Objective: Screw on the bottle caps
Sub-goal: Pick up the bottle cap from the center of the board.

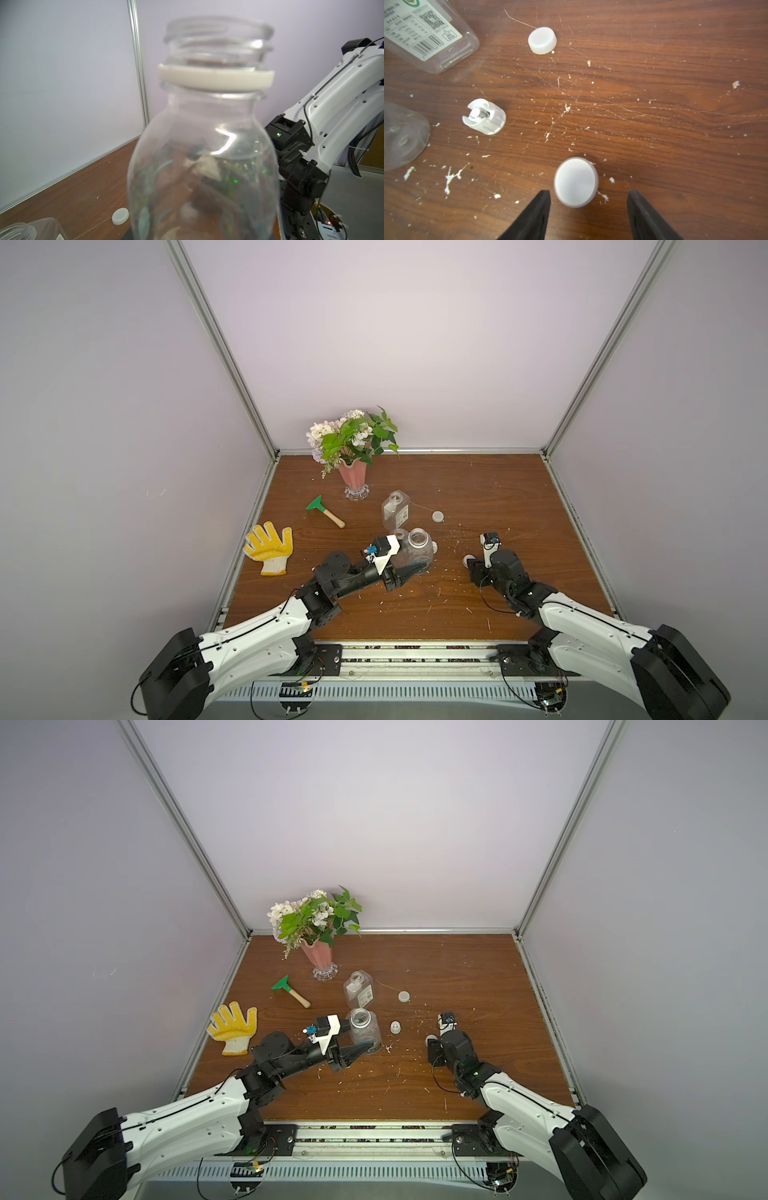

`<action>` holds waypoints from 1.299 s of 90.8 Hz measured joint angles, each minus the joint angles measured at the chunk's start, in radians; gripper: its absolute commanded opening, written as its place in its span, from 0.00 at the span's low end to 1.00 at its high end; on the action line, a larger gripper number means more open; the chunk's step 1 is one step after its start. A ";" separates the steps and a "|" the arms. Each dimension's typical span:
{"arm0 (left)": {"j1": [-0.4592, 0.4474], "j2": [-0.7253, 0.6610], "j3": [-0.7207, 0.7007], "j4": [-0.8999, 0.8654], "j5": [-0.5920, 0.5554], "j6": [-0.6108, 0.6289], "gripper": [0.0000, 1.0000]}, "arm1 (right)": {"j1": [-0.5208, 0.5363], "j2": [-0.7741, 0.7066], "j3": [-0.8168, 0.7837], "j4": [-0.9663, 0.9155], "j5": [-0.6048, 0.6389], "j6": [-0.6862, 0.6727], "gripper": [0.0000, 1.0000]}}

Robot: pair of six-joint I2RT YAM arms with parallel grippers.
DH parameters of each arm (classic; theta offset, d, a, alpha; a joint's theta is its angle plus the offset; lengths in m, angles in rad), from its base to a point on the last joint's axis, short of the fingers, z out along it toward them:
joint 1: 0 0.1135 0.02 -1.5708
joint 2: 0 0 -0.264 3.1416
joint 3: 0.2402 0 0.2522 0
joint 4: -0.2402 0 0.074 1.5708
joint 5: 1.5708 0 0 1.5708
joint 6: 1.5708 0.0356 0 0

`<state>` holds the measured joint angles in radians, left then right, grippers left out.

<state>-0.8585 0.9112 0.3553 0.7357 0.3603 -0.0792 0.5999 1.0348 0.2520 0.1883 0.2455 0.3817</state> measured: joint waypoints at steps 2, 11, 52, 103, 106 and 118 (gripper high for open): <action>0.000 0.001 0.000 0.000 0.000 0.000 0.53 | 0.000 0.010 0.001 0.004 -0.002 0.000 0.63; 0.000 0.004 0.000 0.000 0.001 0.000 0.53 | 0.000 0.059 0.011 0.010 -0.018 -0.006 0.61; 0.000 0.007 0.000 -0.004 0.000 0.004 0.54 | 0.001 0.249 0.123 0.003 -0.049 -0.033 0.54; 0.000 0.007 0.000 -0.015 -0.005 0.006 0.55 | 0.028 0.275 0.164 -0.049 -0.016 -0.033 0.45; 0.000 0.007 0.000 -0.016 -0.005 0.006 0.54 | 0.029 0.267 0.164 -0.060 -0.014 -0.034 0.45; 0.000 0.007 0.000 -0.021 -0.006 0.007 0.55 | 0.033 0.223 0.165 -0.107 -0.011 -0.033 0.45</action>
<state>-0.8585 0.9180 0.3553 0.7143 0.3538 -0.0723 0.6331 1.2575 0.4171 0.0814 0.2340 0.3485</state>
